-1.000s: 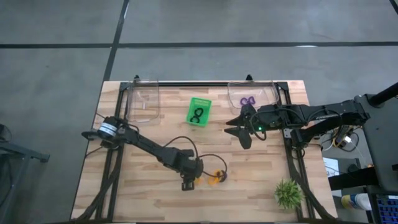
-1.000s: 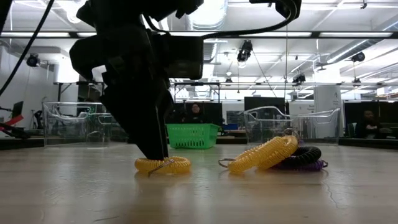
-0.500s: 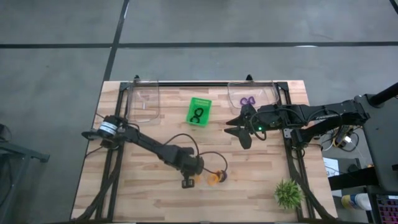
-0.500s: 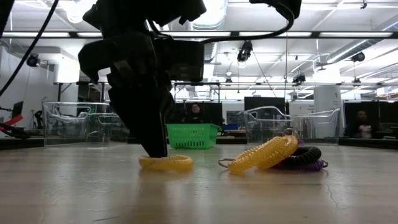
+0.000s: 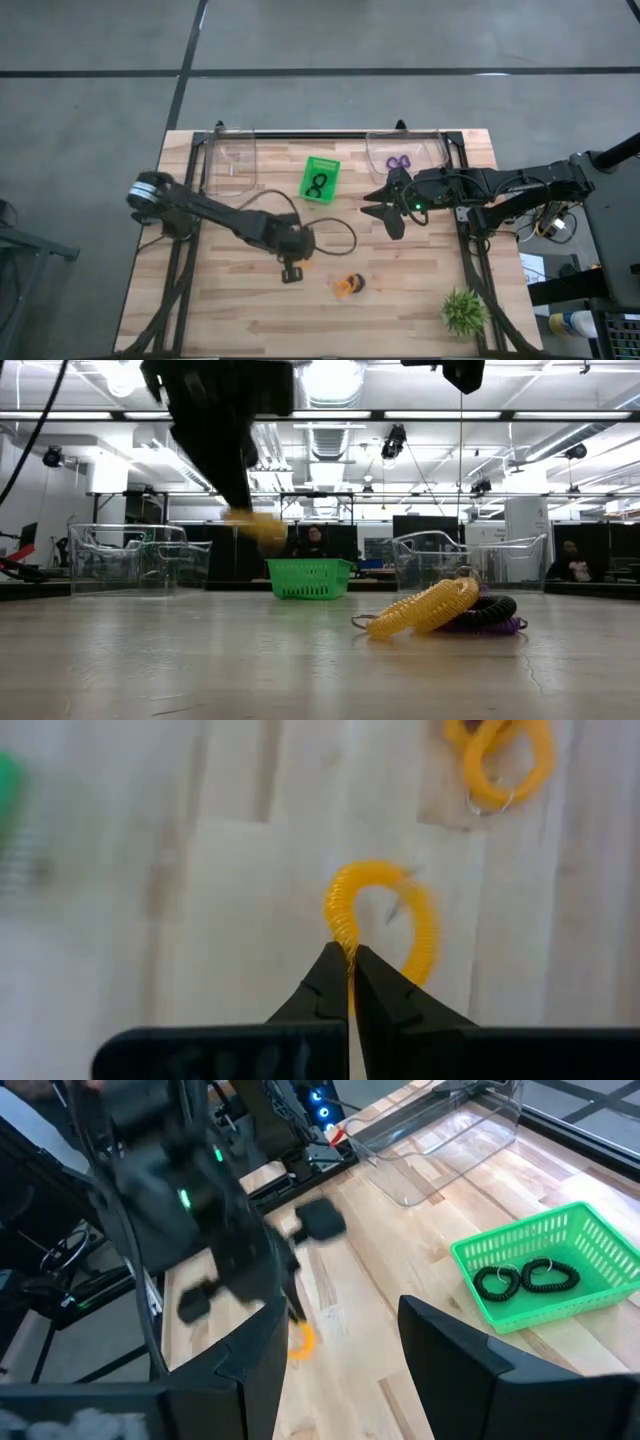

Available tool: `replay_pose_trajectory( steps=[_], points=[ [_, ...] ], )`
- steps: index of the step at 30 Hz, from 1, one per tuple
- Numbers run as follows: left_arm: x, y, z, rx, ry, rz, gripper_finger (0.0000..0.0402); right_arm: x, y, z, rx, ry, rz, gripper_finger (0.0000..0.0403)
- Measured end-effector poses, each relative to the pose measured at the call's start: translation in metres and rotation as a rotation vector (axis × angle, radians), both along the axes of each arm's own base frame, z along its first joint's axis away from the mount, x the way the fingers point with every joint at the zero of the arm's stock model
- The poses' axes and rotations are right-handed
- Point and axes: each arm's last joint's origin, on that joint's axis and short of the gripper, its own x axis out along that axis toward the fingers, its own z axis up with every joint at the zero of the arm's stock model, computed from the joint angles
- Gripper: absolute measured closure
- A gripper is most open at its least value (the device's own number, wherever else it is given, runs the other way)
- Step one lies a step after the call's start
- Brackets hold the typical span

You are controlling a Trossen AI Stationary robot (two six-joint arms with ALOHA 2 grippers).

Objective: Sort spring keychains
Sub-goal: Put the yellow spring keychain into the left transparent bin

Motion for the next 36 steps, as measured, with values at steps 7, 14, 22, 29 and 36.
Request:
replay_pose_trajectory(
  steps=[7, 14, 22, 29, 36],
  points=[
    [-0.037, 0.026, 0.042, 0.118, -0.01, 0.102, 0.0401, 0.0, 0.0, 0.0, -0.001, 0.001, 0.0, 0.0218],
    [-0.079, 0.069, 0.078, 0.281, -0.019, 0.28, 0.0401, 0.0, 0.0, 0.0, -0.001, 0.003, 0.0, 0.0218],
    [-0.126, 0.128, 0.105, 0.376, -0.01, 0.506, 0.0401, 0.0, 0.0, 0.0, -0.002, 0.003, 0.0, 0.0218],
    [-0.154, 0.178, 0.109, 0.412, 0.041, 0.722, 0.0401, 0.0, 0.0, 0.0, -0.001, 0.003, 0.0, 0.0218],
    [-0.176, 0.223, 0.088, 0.371, 0.138, 0.95, 0.0401, 0.0, 0.0, 0.0, -0.001, 0.003, 0.0, 0.0218]
  ],
)
